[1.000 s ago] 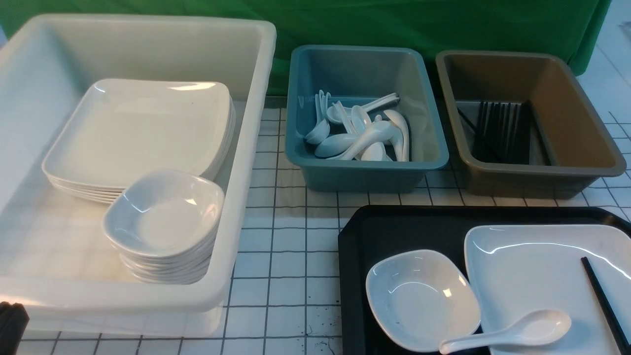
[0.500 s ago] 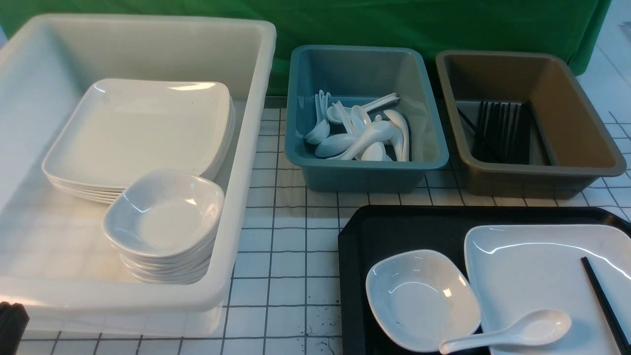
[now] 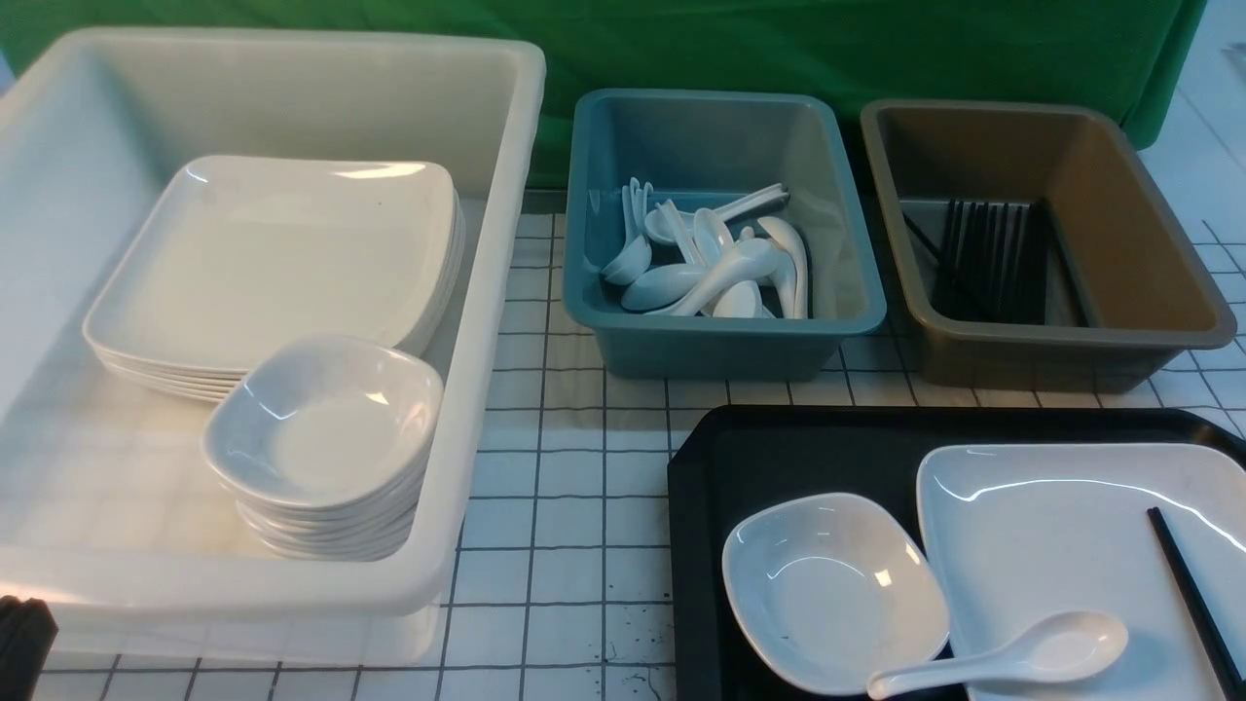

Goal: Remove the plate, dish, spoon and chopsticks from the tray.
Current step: Use the right arm to grab a pair of chopsticks from the plate

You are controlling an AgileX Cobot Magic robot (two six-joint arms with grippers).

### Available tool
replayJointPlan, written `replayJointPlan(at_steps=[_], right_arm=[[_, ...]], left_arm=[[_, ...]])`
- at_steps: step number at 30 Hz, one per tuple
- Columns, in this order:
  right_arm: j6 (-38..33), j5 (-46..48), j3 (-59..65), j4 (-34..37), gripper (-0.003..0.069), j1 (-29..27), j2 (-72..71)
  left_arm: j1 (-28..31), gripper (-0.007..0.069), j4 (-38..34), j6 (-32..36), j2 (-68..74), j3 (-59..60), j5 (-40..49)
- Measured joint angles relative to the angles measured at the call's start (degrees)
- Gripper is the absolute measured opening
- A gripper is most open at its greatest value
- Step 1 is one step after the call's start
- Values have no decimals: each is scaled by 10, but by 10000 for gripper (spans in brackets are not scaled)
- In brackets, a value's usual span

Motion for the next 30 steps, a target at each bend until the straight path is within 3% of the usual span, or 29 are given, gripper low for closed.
replayJointPlan(at_steps=[25,30], right_arm=[[15,-5,0,8,246,0,0],[271,-61,5,181,246,0,0]], left_arm=[[0,21,0,0,0,0,0],[0,21,0,0,0,0,0]])
